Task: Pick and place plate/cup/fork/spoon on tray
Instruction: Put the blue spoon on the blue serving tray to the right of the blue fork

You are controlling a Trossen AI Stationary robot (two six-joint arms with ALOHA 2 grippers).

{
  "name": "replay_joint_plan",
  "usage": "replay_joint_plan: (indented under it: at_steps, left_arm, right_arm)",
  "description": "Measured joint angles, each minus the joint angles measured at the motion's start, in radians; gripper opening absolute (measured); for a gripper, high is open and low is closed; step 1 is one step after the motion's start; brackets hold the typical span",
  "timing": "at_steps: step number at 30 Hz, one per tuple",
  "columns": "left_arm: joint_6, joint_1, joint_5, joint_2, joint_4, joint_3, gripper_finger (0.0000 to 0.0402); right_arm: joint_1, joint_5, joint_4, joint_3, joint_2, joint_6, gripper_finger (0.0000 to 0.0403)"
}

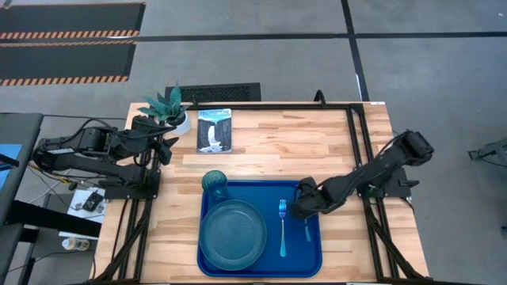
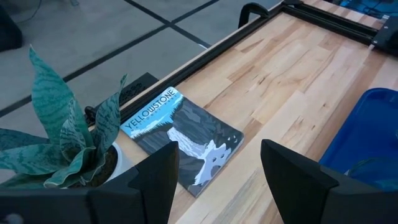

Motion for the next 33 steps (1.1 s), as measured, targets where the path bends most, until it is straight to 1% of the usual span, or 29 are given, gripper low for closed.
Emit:
replay_joint_plan:
  at_steps: [6, 11, 18, 20, 23, 29, 33]
  left_arm:
    - [0.0, 0.0, 0.0, 0.0, -0.003, 0.0, 0.0215]
    - [0.001, 0.0, 0.0, 0.0, -0.003, 0.0, 0.0215]
    - [0.004, 0.0, -0.001, 0.0, -0.004, 0.0, 0.0215]
    - [0.01, 0.0, -0.001, 0.0, -0.004, 0.0, 0.0215]
    - [0.011, 0.0, -0.002, 0.0, -0.004, 0.0, 0.0215]
    - [0.011, 0.0, -0.002, 0.0, -0.004, 0.0, 0.0215]
    - [0.011, 0.0, -0.003, 0.0, -0.004, 0.0, 0.0215]
  right_arm:
    - [-0.001, -0.075, -0.001, 0.068, 0.116, 0.004, 0.001]
    - [0.017, -0.083, 0.0, 0.115, 0.189, 0.035, 0.0011]
    - [0.031, -0.115, 0.017, 0.119, 0.259, 0.121, 0.0011]
    - [0.032, -0.124, 0.011, 0.119, 0.26, 0.135, 0.0012]
    - [0.03, -0.11, 0.008, 0.12, 0.255, 0.136, 0.0019]
    - [0.021, -0.101, 0.001, 0.12, 0.247, 0.136, 0.0049]
    - [0.023, -0.101, 0.006, 0.12, 0.25, 0.136, 0.0061]
